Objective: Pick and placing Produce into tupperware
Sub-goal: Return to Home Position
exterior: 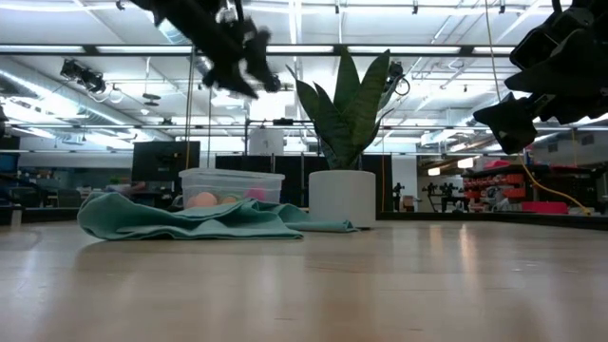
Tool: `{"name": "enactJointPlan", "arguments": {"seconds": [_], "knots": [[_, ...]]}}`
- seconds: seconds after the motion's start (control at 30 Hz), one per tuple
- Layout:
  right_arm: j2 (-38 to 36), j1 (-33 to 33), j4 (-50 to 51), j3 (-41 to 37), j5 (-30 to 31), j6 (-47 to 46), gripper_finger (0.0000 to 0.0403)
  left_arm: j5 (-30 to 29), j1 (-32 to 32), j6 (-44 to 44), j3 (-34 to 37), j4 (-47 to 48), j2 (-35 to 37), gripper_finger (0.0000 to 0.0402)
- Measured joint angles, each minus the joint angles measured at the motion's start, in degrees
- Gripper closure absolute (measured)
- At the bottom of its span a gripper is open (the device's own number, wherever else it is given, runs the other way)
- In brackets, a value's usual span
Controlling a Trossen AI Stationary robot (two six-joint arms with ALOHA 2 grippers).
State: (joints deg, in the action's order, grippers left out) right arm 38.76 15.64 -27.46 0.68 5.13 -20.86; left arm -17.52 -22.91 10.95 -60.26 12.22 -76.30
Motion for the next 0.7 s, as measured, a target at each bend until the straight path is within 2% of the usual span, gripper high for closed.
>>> {"name": "enactJointPlan", "arguments": {"seconds": [0.13, 0.33, 0.57, 0.7], "knots": [[-0.02, 0.0, 0.02, -0.02, 0.0, 0.0, 0.0157, 0.01, 4.12, -0.43, -0.01, -7.09, 4.21, 0.0104], [0.0, 0.0, 0.04, -0.02, 0.0, 0.02, 0.0157, 0.45, 11.53, -4.51, -0.03, -17.63, 4.79, 0.0104], [-0.02, 0.0, 0.02, -0.02, 0.0, 0.02, 0.0157, 0.42, 18.74, -7.7, 0.06, -26.49, 1.4, 0.0104], [-0.02, -0.02, 0.04, 0.0, 0.0, 0.02, 0.0157, 0.67, 22.13, -10.52, 3.26, -37.77, -1.35, 0.0105]]}}
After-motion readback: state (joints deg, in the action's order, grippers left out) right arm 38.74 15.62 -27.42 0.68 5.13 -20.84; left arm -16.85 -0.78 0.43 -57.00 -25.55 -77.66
